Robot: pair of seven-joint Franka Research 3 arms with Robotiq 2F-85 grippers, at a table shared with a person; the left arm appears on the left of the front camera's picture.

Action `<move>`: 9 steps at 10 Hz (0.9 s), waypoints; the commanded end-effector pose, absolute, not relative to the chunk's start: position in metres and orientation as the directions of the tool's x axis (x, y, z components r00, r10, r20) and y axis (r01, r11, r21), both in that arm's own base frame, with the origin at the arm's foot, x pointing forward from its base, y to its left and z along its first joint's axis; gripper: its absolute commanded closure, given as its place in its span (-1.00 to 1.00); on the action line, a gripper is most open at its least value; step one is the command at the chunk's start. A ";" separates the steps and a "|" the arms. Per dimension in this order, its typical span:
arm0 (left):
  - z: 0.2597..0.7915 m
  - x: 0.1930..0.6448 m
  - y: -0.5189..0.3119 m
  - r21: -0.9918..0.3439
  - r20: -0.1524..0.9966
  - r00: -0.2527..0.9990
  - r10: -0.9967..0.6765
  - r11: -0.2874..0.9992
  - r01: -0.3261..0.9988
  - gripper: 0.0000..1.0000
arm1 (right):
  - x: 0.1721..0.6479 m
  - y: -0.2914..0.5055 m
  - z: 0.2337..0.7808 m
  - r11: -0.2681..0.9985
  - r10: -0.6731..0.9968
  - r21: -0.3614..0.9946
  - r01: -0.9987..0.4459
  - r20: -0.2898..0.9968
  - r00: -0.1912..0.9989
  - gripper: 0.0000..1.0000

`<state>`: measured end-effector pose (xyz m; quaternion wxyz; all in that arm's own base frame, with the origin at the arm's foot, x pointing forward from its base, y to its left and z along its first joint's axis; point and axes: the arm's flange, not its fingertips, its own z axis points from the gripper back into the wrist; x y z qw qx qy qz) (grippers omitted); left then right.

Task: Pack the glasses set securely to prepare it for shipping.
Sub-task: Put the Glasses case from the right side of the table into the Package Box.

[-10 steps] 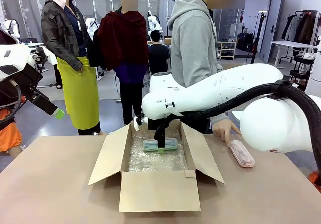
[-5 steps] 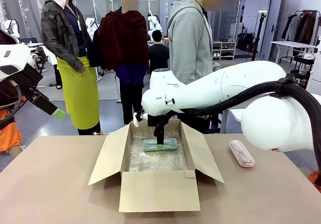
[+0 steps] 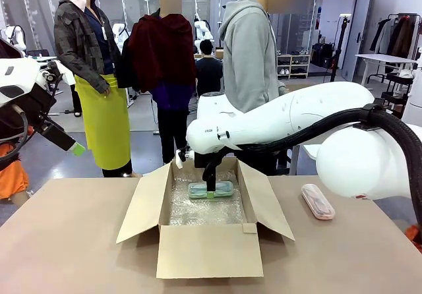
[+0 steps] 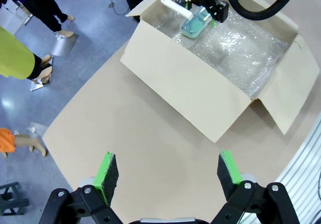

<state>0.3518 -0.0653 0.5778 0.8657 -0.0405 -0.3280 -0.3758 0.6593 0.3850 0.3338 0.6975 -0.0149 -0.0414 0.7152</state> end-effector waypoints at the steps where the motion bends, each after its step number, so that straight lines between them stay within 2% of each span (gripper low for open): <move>1: 0.578 0.351 -0.064 0.185 0.599 0.495 -0.630 0.710 0.679 -1.00 | 0.659 0.387 0.336 -0.027 0.999 -0.085 -0.996 0.035 -0.030 -1.00; 6: 0.578 0.351 -0.064 0.185 0.599 0.495 -0.630 0.710 0.679 -1.00 | 0.659 0.385 0.334 -0.024 0.999 -0.080 -0.997 0.036 -0.027 -1.00; 9: 0.578 0.351 -0.064 0.185 0.599 0.495 -0.630 0.710 0.679 -1.00 | 0.627 0.355 0.402 0.129 0.992 -0.140 -0.982 0.023 0.127 -1.00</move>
